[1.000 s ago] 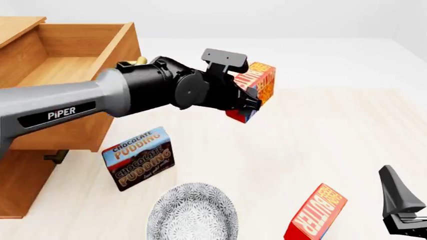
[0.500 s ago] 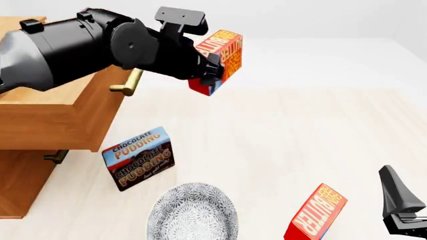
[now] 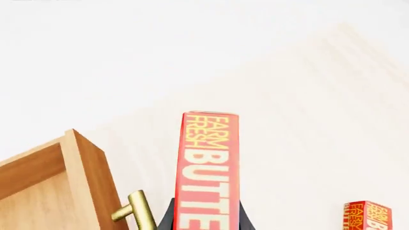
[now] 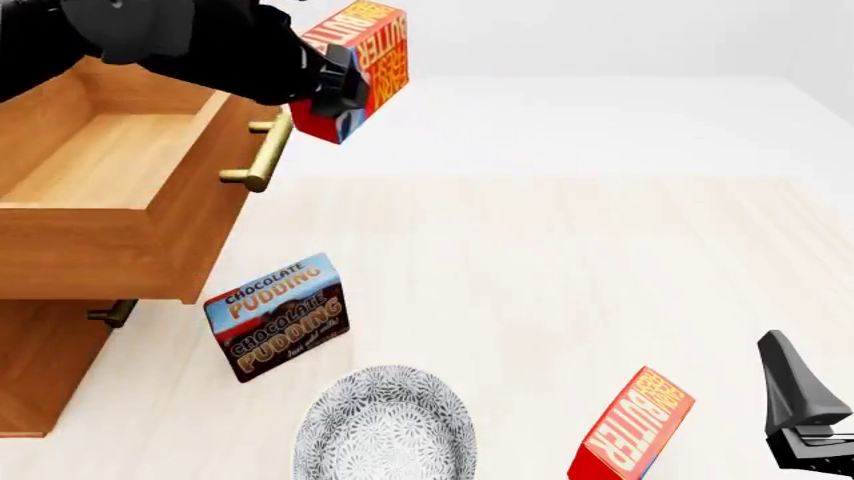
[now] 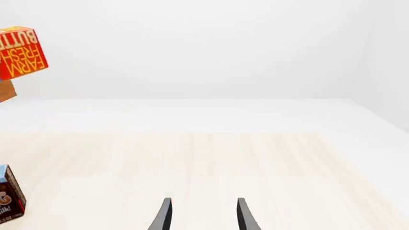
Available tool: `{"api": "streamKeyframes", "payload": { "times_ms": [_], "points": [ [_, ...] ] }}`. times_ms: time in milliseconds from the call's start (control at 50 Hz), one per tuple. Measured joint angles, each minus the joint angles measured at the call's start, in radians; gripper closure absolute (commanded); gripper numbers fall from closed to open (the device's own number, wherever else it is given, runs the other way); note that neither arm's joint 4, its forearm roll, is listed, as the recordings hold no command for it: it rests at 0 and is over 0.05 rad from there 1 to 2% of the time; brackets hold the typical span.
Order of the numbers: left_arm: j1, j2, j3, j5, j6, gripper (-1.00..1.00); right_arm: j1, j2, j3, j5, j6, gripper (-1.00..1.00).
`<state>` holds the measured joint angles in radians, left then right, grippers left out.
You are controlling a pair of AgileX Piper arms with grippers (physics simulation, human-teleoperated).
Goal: Put the butter at the front in the top drawer of the cabinet and close it.
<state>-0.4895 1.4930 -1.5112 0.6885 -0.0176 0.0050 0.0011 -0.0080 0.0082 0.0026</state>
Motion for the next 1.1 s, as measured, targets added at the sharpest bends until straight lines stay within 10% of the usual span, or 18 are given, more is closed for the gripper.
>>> {"api": "streamKeyframes", "payload": {
  "times_ms": [1100],
  "points": [
    [0.311, -0.214, 0.021, 0.184, -0.002, 1.00, 0.000, 0.000, 0.001, 0.000, 0.000, -1.00]
  ]
}}
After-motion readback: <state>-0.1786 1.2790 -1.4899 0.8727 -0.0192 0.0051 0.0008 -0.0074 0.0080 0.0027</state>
